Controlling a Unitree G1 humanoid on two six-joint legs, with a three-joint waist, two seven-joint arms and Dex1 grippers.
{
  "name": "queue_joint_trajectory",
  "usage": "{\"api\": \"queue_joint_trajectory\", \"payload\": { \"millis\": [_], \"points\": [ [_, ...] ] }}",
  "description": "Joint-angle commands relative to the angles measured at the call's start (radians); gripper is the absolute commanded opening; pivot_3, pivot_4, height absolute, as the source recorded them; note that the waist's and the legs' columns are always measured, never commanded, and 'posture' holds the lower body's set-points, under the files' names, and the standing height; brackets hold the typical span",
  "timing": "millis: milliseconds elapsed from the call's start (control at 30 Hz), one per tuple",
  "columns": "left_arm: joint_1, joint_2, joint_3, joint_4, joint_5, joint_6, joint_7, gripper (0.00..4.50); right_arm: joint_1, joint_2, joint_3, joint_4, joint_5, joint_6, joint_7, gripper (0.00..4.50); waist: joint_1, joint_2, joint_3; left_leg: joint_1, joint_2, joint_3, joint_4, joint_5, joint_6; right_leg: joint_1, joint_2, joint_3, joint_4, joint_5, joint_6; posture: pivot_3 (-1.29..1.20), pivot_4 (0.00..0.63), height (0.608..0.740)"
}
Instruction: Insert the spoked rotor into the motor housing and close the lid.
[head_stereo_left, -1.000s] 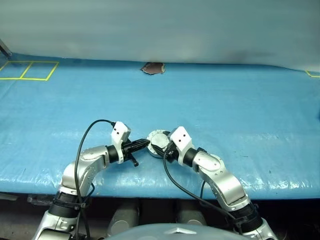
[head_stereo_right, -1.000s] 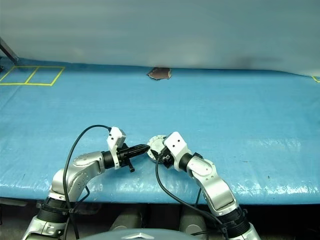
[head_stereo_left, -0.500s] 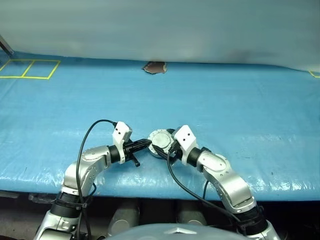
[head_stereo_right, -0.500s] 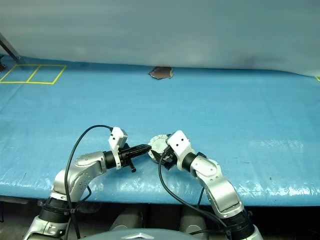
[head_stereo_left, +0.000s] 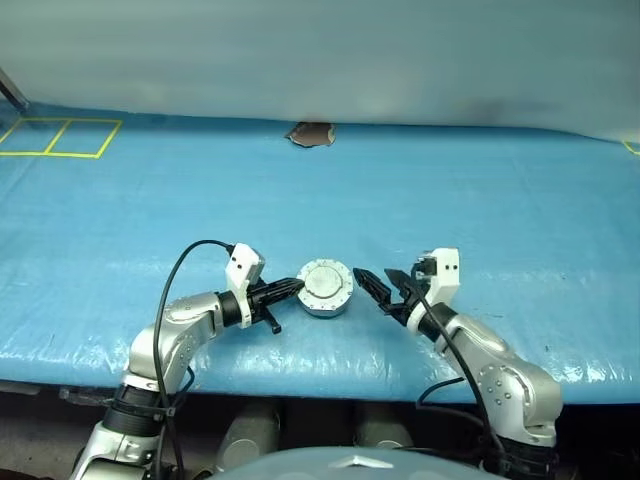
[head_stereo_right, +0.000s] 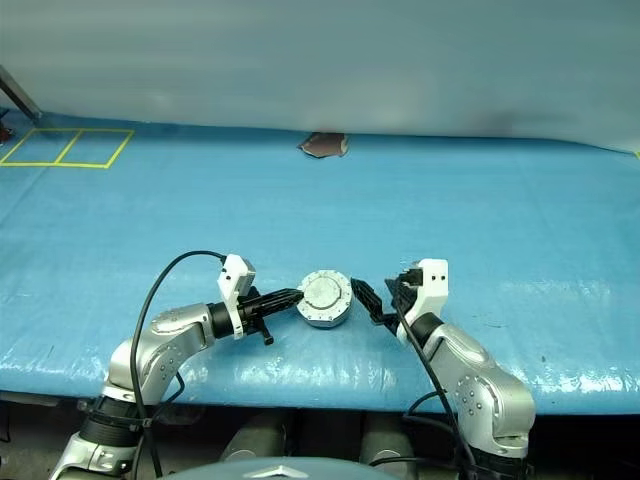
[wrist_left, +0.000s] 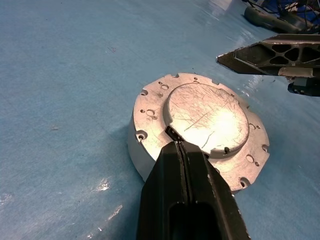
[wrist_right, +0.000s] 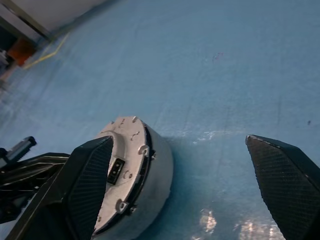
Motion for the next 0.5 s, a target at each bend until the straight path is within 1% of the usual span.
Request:
{"api": "queue_joint_trajectory", "payload": {
  "millis": [33, 233, 500],
  "points": [
    [0.013, -0.003, -0.025, -0.003, 0.009, 0.010, 0.002, 0.00, -0.004, 0.047, -0.051, 0.009, 0.136, 0.050, -0.026, 4.47, 0.000, 0.000, 0.000, 0.000, 0.000, 0.000, 0.000, 0.000, 0.000, 0.000, 0.000, 0.000, 0.000, 0.000, 0.000, 0.00, 0.150, 0.740],
    [0.012, 0.001, -0.023, -0.005, 0.012, 0.010, 0.004, 0.00, 0.000, 0.096, -0.079, 0.079, 0.262, 0.094, -0.073, 4.47, 0.000, 0.001, 0.000, 0.000, -0.001, 0.001, 0.000, 0.000, 0.000, 0.000, -0.001, 0.000, -0.001, 0.000, 0.000, 0.00, 0.150, 0.740],
    [0.020, 0.008, -0.017, -0.013, 0.014, 0.010, 0.009, 0.00, 0.031, 0.113, -0.108, 0.162, 0.394, 0.123, -0.120, 4.47, -0.002, 0.001, 0.001, 0.000, -0.001, 0.001, -0.002, 0.000, 0.000, -0.001, -0.001, 0.000, -0.002, 0.000, 0.000, 0.00, 0.150, 0.740]
  ]
}}
